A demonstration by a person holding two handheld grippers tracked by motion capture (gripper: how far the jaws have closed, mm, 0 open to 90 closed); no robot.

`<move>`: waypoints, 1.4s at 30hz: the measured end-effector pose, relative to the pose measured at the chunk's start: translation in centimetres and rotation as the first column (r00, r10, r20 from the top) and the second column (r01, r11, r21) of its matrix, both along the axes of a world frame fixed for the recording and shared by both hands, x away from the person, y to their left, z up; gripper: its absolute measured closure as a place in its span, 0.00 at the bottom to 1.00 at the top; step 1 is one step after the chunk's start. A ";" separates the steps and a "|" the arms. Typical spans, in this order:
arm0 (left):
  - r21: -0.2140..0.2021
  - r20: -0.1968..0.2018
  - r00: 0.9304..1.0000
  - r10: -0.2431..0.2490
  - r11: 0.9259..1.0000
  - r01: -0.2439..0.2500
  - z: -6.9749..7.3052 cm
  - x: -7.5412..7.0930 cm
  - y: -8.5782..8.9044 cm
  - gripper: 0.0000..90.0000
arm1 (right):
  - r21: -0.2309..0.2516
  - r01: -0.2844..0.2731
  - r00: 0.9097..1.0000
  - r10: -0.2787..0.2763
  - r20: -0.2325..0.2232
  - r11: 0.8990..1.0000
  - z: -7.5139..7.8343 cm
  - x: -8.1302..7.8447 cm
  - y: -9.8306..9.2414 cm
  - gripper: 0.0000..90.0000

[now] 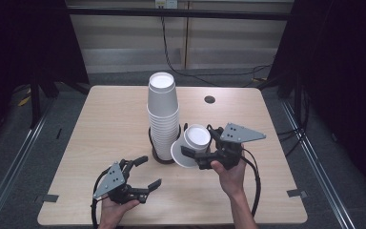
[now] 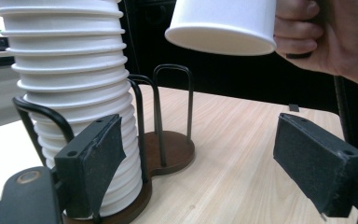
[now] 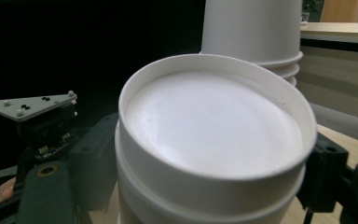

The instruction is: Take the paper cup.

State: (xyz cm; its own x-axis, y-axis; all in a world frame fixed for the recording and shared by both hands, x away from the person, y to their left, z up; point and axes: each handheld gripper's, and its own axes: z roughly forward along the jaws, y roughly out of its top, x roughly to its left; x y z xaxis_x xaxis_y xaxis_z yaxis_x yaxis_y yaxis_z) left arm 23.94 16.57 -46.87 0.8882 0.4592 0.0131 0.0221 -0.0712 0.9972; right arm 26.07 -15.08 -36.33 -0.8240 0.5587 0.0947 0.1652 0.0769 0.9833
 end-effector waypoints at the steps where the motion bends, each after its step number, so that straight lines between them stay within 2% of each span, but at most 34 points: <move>1: 0.001 0.000 1.000 -0.002 1.000 0.002 0.0 0.0 -0.1 0.18 | 0.000 0.000 1.000 0.000 0.000 1.000 0.0 0.0 0.0 0.24; 8: 0.008 0.018 1.000 -0.017 1.000 0.017 0.4 -0.2 -0.6 0.17 | -0.004 -0.020 1.000 0.020 -0.024 1.000 -1.7 -0.3 0.7 0.24; 10: 0.011 0.020 0.999 -0.031 0.999 0.031 0.4 -0.2 -0.9 0.17 | 0.012 -0.029 0.999 0.029 -0.035 1.000 -2.4 -0.3 0.8 0.24; 21: 0.003 0.025 0.998 -0.050 0.999 0.050 0.4 -0.3 -1.4 0.17 | 0.013 -0.050 0.997 0.050 -0.065 0.999 -4.3 -0.5 1.7 0.24; 23: 0.001 0.034 0.998 -0.059 0.998 0.059 0.3 -0.4 -1.5 0.17 | 0.016 -0.051 0.996 0.052 -0.074 0.999 -4.8 -0.5 1.9 0.24; 26: 0.007 0.023 0.997 -0.069 0.998 0.069 0.2 -0.3 -1.7 0.17 | 0.045 -0.062 0.994 0.066 -0.086 0.997 -5.6 -0.5 1.9 0.24; 28: 0.005 0.020 0.997 -0.069 0.998 0.069 0.0 -0.3 -1.9 0.17 | 0.047 -0.060 0.993 0.064 -0.094 0.997 -6.0 -0.5 1.9 0.24; 34: 0.013 0.025 0.996 -0.082 0.997 0.082 -0.2 -0.2 -2.5 0.17 | 0.053 -0.072 0.991 0.077 -0.107 0.996 -6.6 -0.7 2.2 0.24; 36: 0.005 0.030 0.997 -0.071 0.997 0.071 -0.3 -0.3 -2.7 0.17 | 0.056 -0.073 0.991 0.079 -0.109 0.996 -6.7 -0.7 2.3 0.24; 39: 0.016 0.012 0.996 -0.086 0.996 0.086 -0.5 -0.1 -3.0 0.17 | 0.063 -0.089 0.988 0.096 -0.118 0.994 -6.9 -0.6 2.6 0.24; 42: 0.021 0.009 0.995 -0.094 0.995 0.094 -0.6 -0.1 -3.1 0.17 | 0.073 -0.094 0.988 0.102 -0.116 0.993 -7.1 -0.6 2.7 0.24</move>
State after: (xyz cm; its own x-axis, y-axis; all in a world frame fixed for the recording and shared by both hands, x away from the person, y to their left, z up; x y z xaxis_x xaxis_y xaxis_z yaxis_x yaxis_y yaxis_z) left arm 23.87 13.45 -47.49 0.9273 0.3730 0.0306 0.0044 -0.0926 0.9957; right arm 25.43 -12.38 -43.42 -0.8547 0.4653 0.2302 0.2768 0.0332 0.9604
